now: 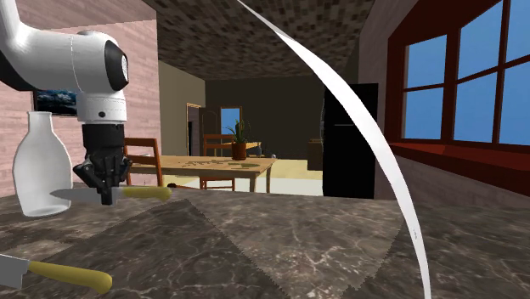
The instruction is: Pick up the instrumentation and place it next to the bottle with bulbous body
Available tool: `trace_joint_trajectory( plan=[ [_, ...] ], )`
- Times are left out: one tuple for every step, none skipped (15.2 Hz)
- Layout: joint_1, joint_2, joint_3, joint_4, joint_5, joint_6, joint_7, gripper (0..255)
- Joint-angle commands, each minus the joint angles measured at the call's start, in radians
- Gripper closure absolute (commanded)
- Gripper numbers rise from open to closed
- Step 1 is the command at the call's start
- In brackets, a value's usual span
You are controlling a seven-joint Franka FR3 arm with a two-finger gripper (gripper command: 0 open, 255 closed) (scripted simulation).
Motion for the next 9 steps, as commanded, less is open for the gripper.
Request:
trace_joint_trajectory(
  plan=[
    [-0.001,0.014,0.0,-0.011,0.003,0.025,-0.003,255],
    [-0.002,0.021,0.0,-0.016,0.005,0.037,-0.004,255],
    [-0.002,0.028,0.001,-0.021,0.007,0.05,-0.006,255],
    [-0.003,0.039,0.001,-0.028,0.01,0.066,-0.007,255],
    [-0.003,0.038,0.001,-0.028,0.009,0.066,-0.007,255],
    [-0.003,0.039,0.001,-0.028,0.009,0.066,-0.007,255],
    [-0.003,0.039,0.001,-0.028,0.01,0.066,-0.007,255],
    [-0.003,0.039,0.001,-0.028,0.01,0.066,-0.007,255],
    [-0.003,0.039,0.001,-0.028,0.01,0.066,-0.007,255]
  ],
)
